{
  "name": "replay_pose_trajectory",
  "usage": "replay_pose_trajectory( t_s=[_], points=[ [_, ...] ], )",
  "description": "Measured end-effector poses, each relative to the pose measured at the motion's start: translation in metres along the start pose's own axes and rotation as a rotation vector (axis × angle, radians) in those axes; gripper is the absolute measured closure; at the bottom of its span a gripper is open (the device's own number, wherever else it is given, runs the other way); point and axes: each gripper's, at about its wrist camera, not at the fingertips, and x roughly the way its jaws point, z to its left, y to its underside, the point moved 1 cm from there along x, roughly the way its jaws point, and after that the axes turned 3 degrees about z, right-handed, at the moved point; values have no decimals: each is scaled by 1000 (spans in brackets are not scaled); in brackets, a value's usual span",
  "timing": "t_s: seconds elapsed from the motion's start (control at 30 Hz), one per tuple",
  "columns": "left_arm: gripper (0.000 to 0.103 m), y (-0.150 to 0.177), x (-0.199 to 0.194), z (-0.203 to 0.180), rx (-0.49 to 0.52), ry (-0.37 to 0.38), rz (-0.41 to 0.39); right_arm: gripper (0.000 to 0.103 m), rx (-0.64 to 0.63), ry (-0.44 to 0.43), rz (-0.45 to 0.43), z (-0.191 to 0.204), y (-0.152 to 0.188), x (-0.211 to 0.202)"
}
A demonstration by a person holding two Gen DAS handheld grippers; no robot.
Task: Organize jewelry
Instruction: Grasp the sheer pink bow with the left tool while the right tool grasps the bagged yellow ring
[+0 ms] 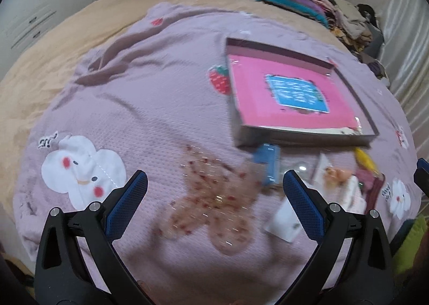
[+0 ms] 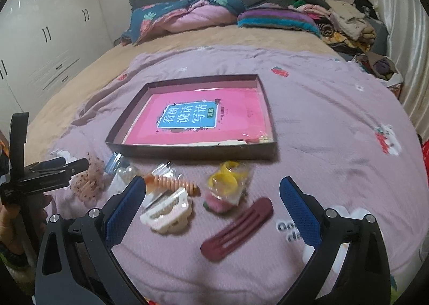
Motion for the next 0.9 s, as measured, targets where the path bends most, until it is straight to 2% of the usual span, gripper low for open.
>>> replay_pose_trajectory(
  t_s=[0.07, 0.17, 0.27, 0.37, 0.43, 0.47, 0.5, 0.53, 0.57, 0.6, 0.67, 0.7, 0.83, 0.9],
  points=[
    [9, -1, 7, 8, -13, 13, 14, 4, 2, -11, 25, -1, -6, 13],
    [9, 1, 15, 18, -40, 100, 32, 4, 8, -1, 57, -3, -11, 33],
    [9, 4, 24, 24, -60, 156, 57, 4, 15, 2, 84, -5, -13, 51],
    [10, 5, 31, 24, -50, 173, 70, 4, 4, -1, 101, -4, -13, 62],
    [19, 6, 36, 20, -34, 194, 76, 4, -6, 2, 104, -2, -11, 67],
    [32, 7, 37, 19, -33, 210, 78, 4, -11, 6, 103, -1, -12, 69],
    [40, 7, 39, 18, -35, 232, 83, 4, -19, 12, 99, -1, -10, 70],
    [43, 8, 39, 18, -33, 245, 77, 4, -23, 15, 97, -1, -10, 71],
    [51, 8, 39, 17, -25, 245, 70, 4, -28, 17, 95, -2, -9, 72],
    [65, 8, 37, 16, -13, 239, 58, 4, -33, 16, 96, -2, -8, 74],
    [79, 8, 33, 13, 5, 234, 43, 5, -36, 14, 97, -4, -6, 77],
    [82, 9, 32, 13, 12, 230, 42, 6, -38, 17, 99, -5, -5, 79],
    [89, 11, 30, 14, 22, 227, 44, 42, -37, 1, 146, -10, -4, 95],
    [91, 10, 29, 14, 22, 229, 41, 48, -39, 17, 165, -12, -1, 102]
  ],
)
